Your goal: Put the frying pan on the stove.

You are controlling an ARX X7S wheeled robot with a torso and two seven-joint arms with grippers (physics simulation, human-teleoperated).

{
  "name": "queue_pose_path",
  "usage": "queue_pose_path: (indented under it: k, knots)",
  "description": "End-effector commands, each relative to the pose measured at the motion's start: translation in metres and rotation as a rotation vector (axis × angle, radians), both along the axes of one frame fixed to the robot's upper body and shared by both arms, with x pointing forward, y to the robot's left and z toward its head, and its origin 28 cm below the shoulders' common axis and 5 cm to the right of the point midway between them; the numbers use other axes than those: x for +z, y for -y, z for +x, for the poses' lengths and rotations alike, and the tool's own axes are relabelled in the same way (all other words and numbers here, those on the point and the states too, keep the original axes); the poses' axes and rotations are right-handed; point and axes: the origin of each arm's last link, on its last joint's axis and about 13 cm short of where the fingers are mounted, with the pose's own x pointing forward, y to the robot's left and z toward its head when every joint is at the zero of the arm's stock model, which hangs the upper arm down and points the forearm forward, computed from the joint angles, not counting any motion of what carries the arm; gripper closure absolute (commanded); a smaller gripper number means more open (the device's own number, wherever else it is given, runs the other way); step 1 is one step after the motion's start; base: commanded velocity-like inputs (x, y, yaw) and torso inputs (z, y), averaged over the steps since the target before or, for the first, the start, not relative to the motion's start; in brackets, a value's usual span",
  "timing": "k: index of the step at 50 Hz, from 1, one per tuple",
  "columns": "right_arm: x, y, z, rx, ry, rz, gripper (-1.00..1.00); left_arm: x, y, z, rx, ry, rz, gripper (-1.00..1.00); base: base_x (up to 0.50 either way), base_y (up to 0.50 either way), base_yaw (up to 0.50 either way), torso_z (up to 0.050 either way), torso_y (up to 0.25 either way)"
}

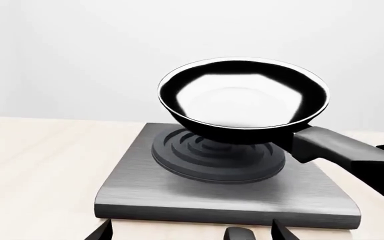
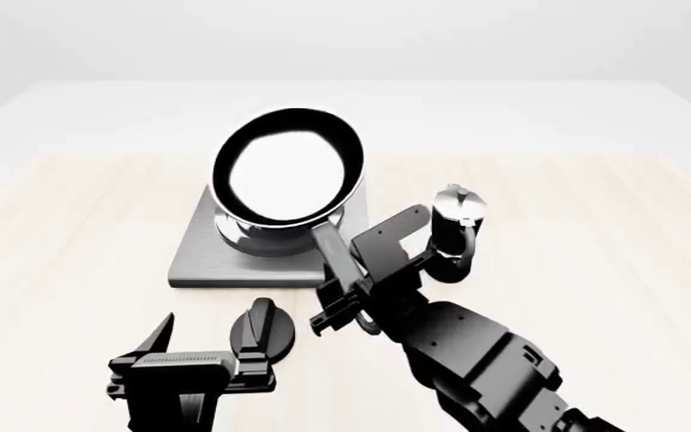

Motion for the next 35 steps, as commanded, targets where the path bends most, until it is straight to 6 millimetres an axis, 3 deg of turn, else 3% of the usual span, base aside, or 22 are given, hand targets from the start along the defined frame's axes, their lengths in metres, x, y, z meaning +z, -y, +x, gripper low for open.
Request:
queue_pose_path:
  k: [1,35]
  knots:
    - [0.0138,-0.0025,0.0089,-0.013,0.090,-0.014,1.00,0.0001,0.0002,-0.0005,-0.001,0.000,0.001,-1.00,0.00,0.00,0.00,0.000,0.000]
    - [0.0093,-0.0091,0.0125,0.010,0.080,-0.022,1.00,0.0000,-0.0002,0.0002,0.000,-0.001,0.001,-1.00,0.00,0.00,0.00,0.001,0.002]
